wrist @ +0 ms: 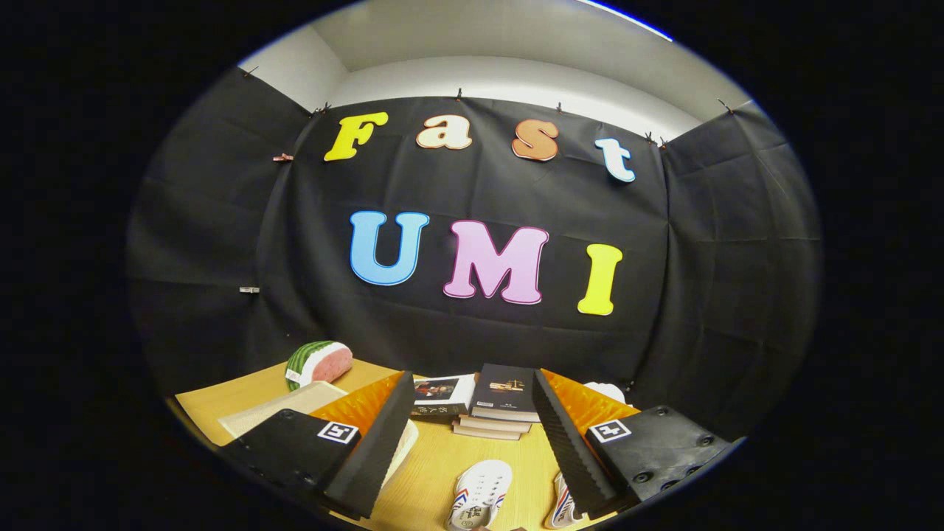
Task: Open the storage box then place both shoes into the box .Put the left shoe in first, then the right shoe, with the right side of both shoes facing outward in a uniform manner.
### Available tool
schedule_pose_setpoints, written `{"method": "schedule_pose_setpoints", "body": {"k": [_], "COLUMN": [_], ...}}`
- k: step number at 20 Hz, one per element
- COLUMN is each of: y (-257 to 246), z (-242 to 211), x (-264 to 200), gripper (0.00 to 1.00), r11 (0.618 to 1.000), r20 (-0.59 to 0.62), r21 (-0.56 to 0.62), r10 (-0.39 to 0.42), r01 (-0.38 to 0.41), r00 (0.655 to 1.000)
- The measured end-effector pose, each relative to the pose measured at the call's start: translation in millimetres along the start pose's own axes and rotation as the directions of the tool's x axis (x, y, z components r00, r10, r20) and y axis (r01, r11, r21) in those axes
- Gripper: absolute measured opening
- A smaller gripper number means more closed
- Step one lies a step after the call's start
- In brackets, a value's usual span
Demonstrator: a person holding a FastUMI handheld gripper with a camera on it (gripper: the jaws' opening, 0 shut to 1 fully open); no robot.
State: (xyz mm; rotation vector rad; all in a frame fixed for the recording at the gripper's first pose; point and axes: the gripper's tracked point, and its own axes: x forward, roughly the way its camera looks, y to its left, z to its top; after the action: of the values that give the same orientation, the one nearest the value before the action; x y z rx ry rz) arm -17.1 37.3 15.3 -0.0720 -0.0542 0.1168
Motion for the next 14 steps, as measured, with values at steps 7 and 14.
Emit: {"method": "schedule_pose_setpoints", "body": {"k": [7, 14], "y": [7.6, 26.4], "z": [-11.9, -63.9], "x": [4.0, 8.2], "gripper": [0.97, 0.97], "r11": [0.998, 0.978], "r20": [-0.047, -0.266], "r21": [0.059, 0.210], "r10": [0.001, 0.070], "r01": [0.002, -0.013], "r00": [0.999, 0.961]}}
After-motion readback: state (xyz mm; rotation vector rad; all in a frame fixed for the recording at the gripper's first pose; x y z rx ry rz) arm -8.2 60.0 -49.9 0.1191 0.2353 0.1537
